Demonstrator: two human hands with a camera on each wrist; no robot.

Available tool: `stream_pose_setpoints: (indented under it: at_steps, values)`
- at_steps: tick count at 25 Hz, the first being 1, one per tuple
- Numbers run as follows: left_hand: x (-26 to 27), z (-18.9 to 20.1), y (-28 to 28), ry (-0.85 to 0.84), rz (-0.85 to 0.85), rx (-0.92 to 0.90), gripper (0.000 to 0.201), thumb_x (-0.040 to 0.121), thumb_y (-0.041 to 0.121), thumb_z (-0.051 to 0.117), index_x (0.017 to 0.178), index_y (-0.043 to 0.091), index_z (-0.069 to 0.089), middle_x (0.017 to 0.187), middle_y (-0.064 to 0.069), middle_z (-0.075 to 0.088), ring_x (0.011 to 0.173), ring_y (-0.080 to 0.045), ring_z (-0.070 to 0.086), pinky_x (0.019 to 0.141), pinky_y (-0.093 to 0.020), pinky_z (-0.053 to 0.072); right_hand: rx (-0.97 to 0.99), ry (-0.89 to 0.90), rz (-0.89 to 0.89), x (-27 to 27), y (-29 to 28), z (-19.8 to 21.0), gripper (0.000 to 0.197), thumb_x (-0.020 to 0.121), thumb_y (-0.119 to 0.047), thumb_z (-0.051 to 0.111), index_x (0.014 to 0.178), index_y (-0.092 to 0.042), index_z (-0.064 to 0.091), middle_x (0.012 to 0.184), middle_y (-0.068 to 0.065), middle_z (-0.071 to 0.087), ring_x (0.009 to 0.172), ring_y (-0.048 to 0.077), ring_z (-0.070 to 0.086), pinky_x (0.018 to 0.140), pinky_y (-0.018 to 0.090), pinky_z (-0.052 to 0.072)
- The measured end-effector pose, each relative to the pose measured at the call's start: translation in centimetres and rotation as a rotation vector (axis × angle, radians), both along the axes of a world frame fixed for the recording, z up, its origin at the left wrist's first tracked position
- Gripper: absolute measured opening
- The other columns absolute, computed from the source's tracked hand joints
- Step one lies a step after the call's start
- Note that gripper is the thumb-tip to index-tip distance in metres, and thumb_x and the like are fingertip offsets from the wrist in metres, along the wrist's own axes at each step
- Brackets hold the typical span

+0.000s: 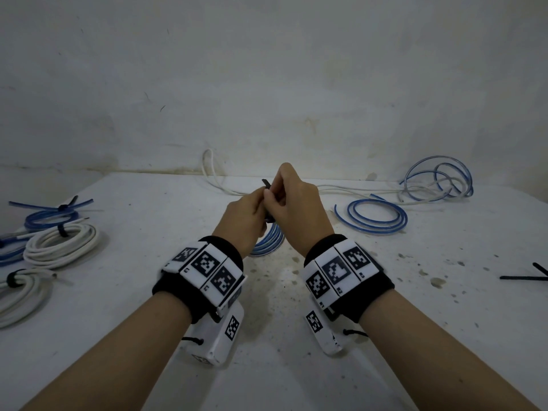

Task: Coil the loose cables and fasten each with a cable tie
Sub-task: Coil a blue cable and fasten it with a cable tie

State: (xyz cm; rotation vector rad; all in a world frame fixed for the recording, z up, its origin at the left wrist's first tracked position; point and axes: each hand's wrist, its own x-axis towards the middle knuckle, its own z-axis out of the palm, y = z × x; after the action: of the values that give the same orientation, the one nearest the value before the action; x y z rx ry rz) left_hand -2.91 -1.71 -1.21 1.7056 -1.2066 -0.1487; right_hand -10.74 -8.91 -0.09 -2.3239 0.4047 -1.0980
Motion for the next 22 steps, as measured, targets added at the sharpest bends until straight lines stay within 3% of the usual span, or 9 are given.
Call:
stream_pose_setpoints:
  at_steps: [2, 5, 10, 12, 16, 22]
  values:
    - [0.1, 0.1, 0.0, 0.0, 0.005, -0.023, 0.033, 0.1, 0.019, 0.03, 0.075, 0.021, 0.052, 0.055, 0.005, 0.049, 0.037, 0.0, 0.044, 0.042, -0.007, 0.031, -0.002, -0.022, 0.004, -0.1, 0.1, 0.1, 0.014, 0.089, -0.006, 0.053, 0.081, -0.01, 0.042, 0.07, 0.014, 0.059, 0.057, 0.021, 0.053, 0.055, 0.026, 0.044]
    - [0.6, 0.2, 0.0, 0.018, 0.083, -0.081, 0.027, 0.099, 0.014, 0.032, 0.085, 0.008, 0.055, 0.056, 0.007, 0.045, 0.04, -0.004, 0.041, 0.044, -0.012, 0.028, -0.041, -0.061, 0.001, 0.1, 0.4, 0.0, 0.009, 0.087, -0.006, 0.057, 0.083, -0.005, 0.048, 0.068, 0.012, 0.061, 0.058, 0.02, 0.056, 0.057, 0.028, 0.046]
    - [-0.2, 0.6, 0.5, -0.022, -0.005, -0.1, 0.035, 0.1, 0.016, 0.03, 0.072, 0.021, 0.049, 0.051, 0.004, 0.049, 0.034, 0.002, 0.042, 0.04, -0.006, 0.028, -0.044, -0.099, -0.023, 0.4, 0.6, 0.0, 0.017, 0.091, -0.007, 0.052, 0.081, -0.012, 0.039, 0.057, -0.008, 0.045, 0.047, 0.007, 0.048, 0.056, 0.02, 0.043]
    - [-0.4, 0.7, 0.7, -0.04, -0.011, -0.092, 0.035, 0.101, 0.016, 0.029, 0.072, 0.025, 0.047, 0.052, 0.005, 0.048, 0.034, 0.003, 0.042, 0.04, -0.006, 0.029, -0.041, -0.104, -0.028, 0.4, 0.7, 0.1, 0.015, 0.092, -0.009, 0.051, 0.083, -0.011, 0.04, 0.059, -0.006, 0.047, 0.05, 0.007, 0.049, 0.057, 0.022, 0.043]
    - [-0.1, 0.7, 0.6, -0.007, 0.072, -0.205, 0.021, 0.099, 0.012, 0.03, 0.089, 0.015, 0.048, 0.053, 0.008, 0.041, 0.037, 0.002, 0.042, 0.04, -0.008, 0.028, -0.082, -0.194, -0.016, 0.5, 0.8, 0.1, 0.008, 0.088, -0.008, 0.058, 0.087, -0.003, 0.052, 0.067, 0.008, 0.06, 0.058, 0.02, 0.056, 0.057, 0.031, 0.047]
    - [0.0, 0.7, 0.7, -0.05, 0.07, -0.197, 0.022, 0.099, 0.011, 0.032, 0.096, 0.012, 0.053, 0.05, 0.01, 0.041, 0.038, 0.002, 0.044, 0.043, -0.009, 0.03, -0.121, -0.22, -0.032, 0.3, 0.5, -0.1, 0.007, 0.087, -0.004, 0.056, 0.083, 0.001, 0.054, 0.063, 0.004, 0.057, 0.053, 0.017, 0.054, 0.056, 0.033, 0.047]
